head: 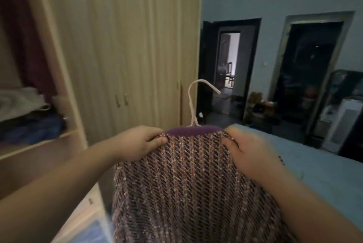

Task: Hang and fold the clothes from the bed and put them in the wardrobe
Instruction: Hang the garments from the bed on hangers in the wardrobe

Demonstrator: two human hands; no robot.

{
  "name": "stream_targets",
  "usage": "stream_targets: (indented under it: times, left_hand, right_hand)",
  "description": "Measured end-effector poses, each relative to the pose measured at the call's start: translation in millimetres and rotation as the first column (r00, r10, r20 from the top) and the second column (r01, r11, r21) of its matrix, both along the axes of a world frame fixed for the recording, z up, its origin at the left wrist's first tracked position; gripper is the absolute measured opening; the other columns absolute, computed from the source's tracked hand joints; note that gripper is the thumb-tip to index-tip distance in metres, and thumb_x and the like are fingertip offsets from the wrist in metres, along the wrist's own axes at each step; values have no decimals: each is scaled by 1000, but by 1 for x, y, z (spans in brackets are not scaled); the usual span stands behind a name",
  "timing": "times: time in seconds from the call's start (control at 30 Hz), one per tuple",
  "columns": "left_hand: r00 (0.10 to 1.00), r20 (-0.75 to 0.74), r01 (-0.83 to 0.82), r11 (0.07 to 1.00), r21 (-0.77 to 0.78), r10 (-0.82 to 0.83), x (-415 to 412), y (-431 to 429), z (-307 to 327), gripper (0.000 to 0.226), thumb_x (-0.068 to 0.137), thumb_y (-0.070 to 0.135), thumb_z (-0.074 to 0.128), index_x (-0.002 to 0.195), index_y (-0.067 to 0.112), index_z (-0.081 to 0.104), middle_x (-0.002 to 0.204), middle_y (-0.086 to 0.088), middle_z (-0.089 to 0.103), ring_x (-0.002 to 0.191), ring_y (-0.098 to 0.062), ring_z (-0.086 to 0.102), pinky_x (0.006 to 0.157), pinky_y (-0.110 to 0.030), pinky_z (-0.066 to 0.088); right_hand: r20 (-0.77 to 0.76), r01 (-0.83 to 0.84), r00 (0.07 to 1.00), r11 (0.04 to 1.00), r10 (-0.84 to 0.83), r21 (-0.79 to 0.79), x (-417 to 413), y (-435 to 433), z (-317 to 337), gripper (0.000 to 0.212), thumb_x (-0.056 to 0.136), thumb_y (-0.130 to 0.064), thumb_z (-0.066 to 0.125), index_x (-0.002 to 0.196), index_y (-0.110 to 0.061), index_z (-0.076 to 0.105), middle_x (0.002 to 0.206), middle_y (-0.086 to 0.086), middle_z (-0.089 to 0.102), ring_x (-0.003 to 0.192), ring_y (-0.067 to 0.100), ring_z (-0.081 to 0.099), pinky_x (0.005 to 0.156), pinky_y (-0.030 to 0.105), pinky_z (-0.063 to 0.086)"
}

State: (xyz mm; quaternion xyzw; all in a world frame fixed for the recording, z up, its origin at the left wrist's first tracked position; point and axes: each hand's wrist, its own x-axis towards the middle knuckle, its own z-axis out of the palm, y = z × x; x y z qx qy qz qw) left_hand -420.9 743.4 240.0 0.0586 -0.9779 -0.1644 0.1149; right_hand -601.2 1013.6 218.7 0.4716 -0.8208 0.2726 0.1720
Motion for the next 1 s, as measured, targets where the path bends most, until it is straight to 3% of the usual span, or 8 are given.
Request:
stream_targets:
  times: [0.07, 0.13, 0.27, 0.47, 0.6, 0.73, 0.87, 1.0]
  left_hand:
    - [986, -97, -138, 989, -48, 133, 27, -19, -10, 41, 89, 70, 32, 100, 41, 59, 92, 18, 67, 90, -9, 64, 79, -35, 51]
    - [955, -169, -259, 963, -67, 245, 55, -43, -14, 37, 95, 62, 39, 99, 33, 61, 91, 12, 68, 87, -14, 64, 77, -37, 52]
    - [901, -221, -410, 899, -155, 373, 125, -93, -13, 30, 96, 59, 44, 78, 36, 50, 73, 13, 58, 74, -12, 59, 63, -33, 45]
    - [804, -261, -582, 796, -163, 534, 258, -193, -8, 23, 94, 62, 37, 81, 46, 49, 72, 21, 58, 67, 2, 54, 54, -19, 35]
    - [669, -290, -743, 629, -229, 684, 334, -273, -7, 23, 97, 57, 36, 89, 38, 46, 77, 16, 56, 69, -2, 54, 59, -33, 45]
    - [524, -353, -850, 450, -275, 775, 385, -353, -9, 19, 98, 51, 39, 92, 36, 47, 82, 16, 51, 79, -9, 54, 61, -33, 44]
    - [429, -381, -900, 351, -259, 819, 416, -424, -13, 31, 97, 54, 35, 100, 31, 56, 91, 13, 59, 84, -10, 57, 68, -35, 51]
    - [371, -364, -925, 307, -223, 854, 432, -488, -16, 30, 99, 52, 40, 96, 28, 57, 85, 10, 60, 74, -12, 58, 65, -37, 52]
  right_hand:
    - [54, -90, 995, 996, 89, 23, 5, -36, -10, 25, 89, -61, 32, 97, -44, 48, 82, -16, 60, 77, 6, 58, 68, 35, 50]
    - [40, -152, 988, 987, 151, 47, 14, -72, -18, 27, 87, -65, 32, 98, -45, 47, 81, -16, 60, 77, 8, 58, 68, 34, 48]
    - [-68, -205, 975, 976, 210, 73, 46, -153, -27, 34, 84, -71, 28, 89, -41, 42, 69, -18, 52, 65, 10, 53, 59, 33, 45]
    - [-123, -401, 909, 916, 399, 6, 135, -325, -23, 36, 94, -62, 31, 76, -31, 35, 60, -11, 48, 52, 4, 45, 45, 26, 30]
    - [-153, -495, 858, 869, 489, 4, 203, -452, -10, 30, 97, -55, 34, 78, -32, 36, 61, -11, 49, 53, 7, 49, 46, 29, 33]
    - [-138, -520, 845, 854, 516, 9, 257, -568, -12, 29, 94, -61, 31, 85, -34, 39, 62, -10, 51, 57, 16, 55, 51, 34, 47]
    - [-120, -532, 844, 845, 523, -55, 292, -666, -23, 30, 94, -61, 33, 82, -34, 39, 60, -15, 48, 53, 5, 48, 45, 28, 38]
    - [-12, -583, 812, 808, 584, -84, 316, -752, -29, 28, 96, -57, 40, 83, -32, 44, 66, -11, 52, 58, 6, 50, 52, 35, 46]
